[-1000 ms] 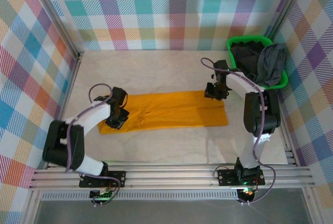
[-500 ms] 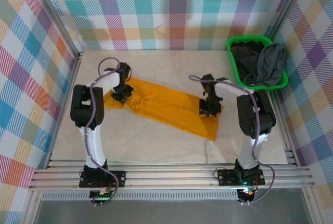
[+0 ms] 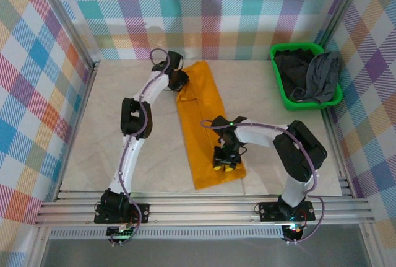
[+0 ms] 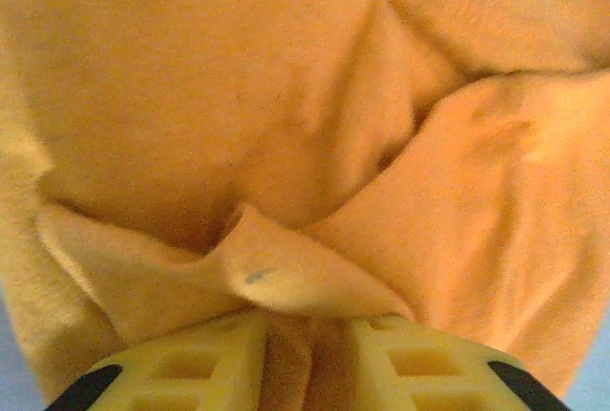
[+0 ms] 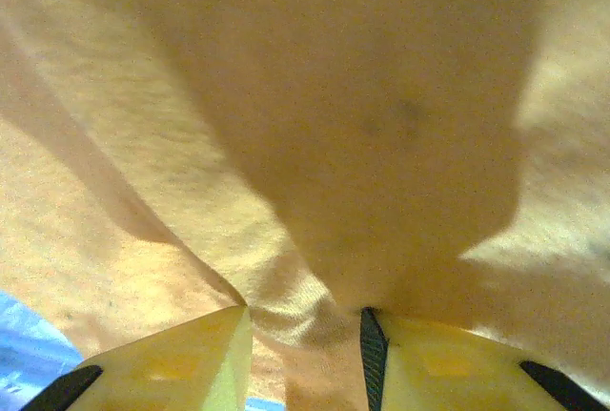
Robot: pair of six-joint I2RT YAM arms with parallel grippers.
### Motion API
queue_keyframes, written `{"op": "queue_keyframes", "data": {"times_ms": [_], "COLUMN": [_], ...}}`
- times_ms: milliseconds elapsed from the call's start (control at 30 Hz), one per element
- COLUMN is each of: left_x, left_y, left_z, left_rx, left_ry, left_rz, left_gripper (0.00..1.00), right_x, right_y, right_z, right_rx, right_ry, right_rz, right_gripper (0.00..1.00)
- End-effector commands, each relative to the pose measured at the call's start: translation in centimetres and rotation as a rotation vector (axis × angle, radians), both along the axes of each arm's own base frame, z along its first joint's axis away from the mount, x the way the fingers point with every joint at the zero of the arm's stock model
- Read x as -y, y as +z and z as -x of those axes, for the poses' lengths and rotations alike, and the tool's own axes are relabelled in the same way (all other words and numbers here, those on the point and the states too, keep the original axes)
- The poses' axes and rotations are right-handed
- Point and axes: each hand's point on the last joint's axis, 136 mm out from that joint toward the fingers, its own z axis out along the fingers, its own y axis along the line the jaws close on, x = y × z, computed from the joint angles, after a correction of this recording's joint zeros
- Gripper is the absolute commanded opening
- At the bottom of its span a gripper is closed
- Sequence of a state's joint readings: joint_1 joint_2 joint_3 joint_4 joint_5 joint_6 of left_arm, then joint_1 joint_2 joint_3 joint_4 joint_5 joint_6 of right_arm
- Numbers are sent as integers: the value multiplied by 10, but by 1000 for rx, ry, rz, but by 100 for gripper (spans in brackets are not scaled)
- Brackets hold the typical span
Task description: Fold and stack the t-shirts
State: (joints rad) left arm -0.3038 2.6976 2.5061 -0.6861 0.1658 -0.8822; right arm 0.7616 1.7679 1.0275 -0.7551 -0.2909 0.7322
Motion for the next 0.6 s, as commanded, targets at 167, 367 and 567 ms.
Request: {"op": "queue_keyframes", "data": {"times_ms": [167,367,567], "left_x": [21,-10,-21], "left_y": [67,136,96], "left_z": [-8,55,214], "left_rx": [138,117,-140], "left_ry": [-89,-110,-140], "left_rz": [17,-156,-28], "left_gripper": [47,51,48], "right_x": [-39,5,66], "right_y": [45,80,68], "right_z": [-16,-22,4], "right_rx": [25,138,129], "right_ry": [-43,-112,-239], "right_rz": [-151,-143,-112], "right_gripper": [43,48,47]}}
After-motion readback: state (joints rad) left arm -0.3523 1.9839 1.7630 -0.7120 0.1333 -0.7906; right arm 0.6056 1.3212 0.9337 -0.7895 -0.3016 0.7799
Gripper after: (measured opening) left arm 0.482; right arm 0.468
